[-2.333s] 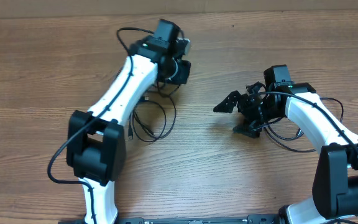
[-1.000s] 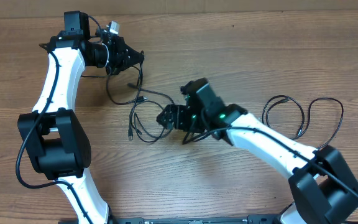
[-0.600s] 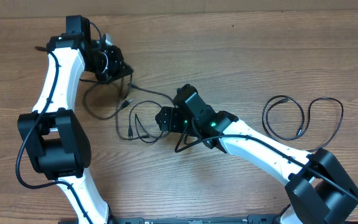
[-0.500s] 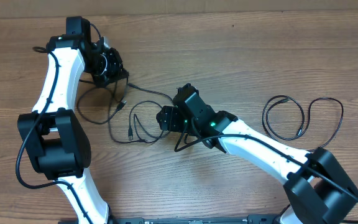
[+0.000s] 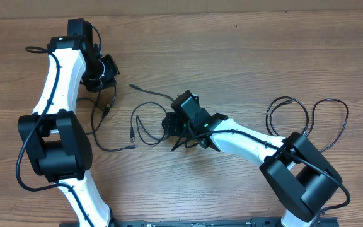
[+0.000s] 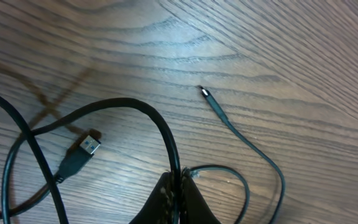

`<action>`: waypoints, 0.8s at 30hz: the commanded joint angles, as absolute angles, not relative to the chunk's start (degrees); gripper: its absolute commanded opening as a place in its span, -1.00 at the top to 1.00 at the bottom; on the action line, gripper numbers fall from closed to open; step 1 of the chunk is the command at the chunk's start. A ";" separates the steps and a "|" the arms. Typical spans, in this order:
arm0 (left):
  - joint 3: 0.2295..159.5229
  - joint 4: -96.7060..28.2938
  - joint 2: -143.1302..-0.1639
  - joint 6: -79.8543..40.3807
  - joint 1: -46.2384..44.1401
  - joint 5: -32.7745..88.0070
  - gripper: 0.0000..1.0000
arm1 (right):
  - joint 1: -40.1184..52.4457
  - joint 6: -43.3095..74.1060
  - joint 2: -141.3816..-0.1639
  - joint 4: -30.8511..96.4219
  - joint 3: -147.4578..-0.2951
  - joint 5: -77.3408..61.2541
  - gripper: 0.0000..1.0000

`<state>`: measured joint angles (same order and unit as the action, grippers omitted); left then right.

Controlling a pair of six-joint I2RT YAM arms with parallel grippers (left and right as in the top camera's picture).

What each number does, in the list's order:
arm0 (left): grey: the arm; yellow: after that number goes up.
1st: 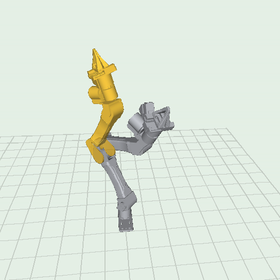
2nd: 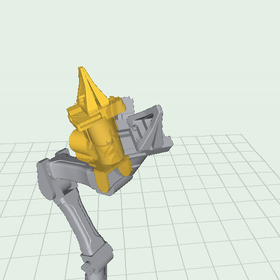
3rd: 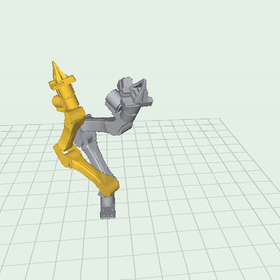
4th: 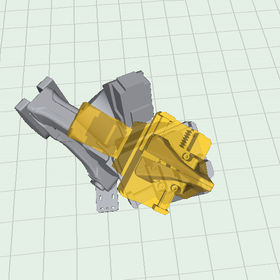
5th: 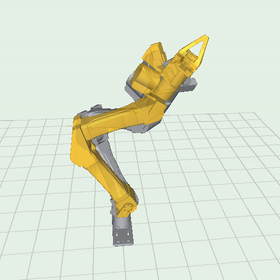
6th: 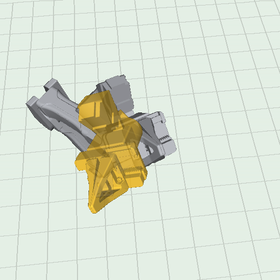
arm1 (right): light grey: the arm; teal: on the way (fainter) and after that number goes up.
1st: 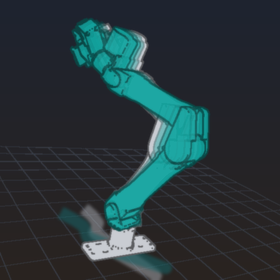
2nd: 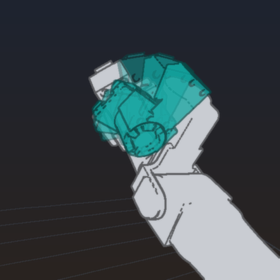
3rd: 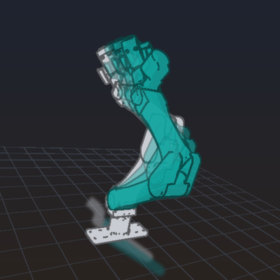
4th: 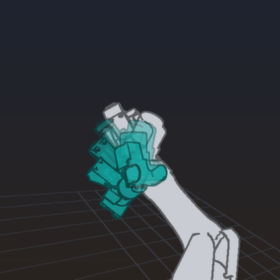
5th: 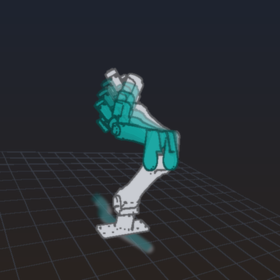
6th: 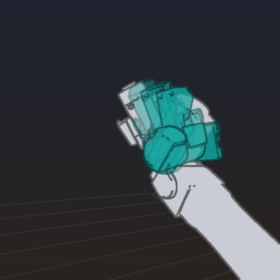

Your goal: Untangle cables

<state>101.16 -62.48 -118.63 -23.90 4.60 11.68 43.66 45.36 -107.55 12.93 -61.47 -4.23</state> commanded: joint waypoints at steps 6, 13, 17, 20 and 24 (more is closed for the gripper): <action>96.55 -60.99 -117.69 -24.47 3.92 16.43 0.91 | 44.03 44.75 -107.50 12.25 -61.08 -2.35 0.14; 91.37 -58.37 -117.71 -24.47 2.07 15.00 0.92 | 44.03 44.75 -107.50 12.29 -61.08 -1.06 0.23; 88.14 -56.64 -117.73 -24.47 1.48 14.79 0.91 | 44.03 44.77 -107.50 12.45 -61.08 -1.19 0.14; 86.74 -55.75 -117.73 -24.45 1.41 13.82 0.91 | 44.03 44.77 -107.50 12.38 -61.08 -1.89 -0.01; 86.61 -55.88 -117.73 -24.45 1.93 10.52 0.50 | 44.03 44.75 -107.50 12.27 -61.08 -4.89 -0.18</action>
<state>87.24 -55.94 -118.63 -23.81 1.50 12.97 43.64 45.15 -107.55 12.62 -61.47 -2.96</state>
